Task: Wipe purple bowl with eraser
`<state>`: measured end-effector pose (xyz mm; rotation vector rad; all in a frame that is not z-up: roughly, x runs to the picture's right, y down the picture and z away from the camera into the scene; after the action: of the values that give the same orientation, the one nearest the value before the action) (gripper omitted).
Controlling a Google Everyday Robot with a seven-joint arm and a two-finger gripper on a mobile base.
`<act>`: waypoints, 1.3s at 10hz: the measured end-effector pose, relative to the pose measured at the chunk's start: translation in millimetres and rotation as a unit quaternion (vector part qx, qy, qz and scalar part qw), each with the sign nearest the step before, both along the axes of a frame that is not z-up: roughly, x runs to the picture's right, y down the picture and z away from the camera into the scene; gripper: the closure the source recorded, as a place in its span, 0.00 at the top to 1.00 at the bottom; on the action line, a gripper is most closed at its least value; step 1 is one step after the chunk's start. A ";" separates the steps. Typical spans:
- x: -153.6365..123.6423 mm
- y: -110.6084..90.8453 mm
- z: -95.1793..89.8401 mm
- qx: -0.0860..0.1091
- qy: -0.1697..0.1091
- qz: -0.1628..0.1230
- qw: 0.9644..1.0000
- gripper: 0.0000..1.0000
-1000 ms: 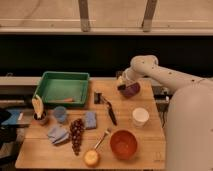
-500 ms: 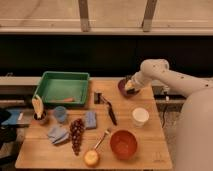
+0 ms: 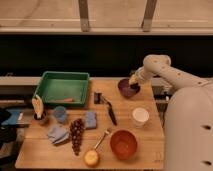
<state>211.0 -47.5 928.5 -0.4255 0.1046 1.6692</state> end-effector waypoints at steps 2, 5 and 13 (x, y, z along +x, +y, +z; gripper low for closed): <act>-23.1 -7.2 9.2 0.001 -0.015 -0.009 1.000 0.00; -60.4 4.3 1.9 -0.003 -0.048 -0.033 0.998 0.00; 1.8 37.7 -31.0 -0.011 -0.004 -0.033 0.999 0.00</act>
<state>212.7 -9.7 897.5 -0.4404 0.1306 1.6021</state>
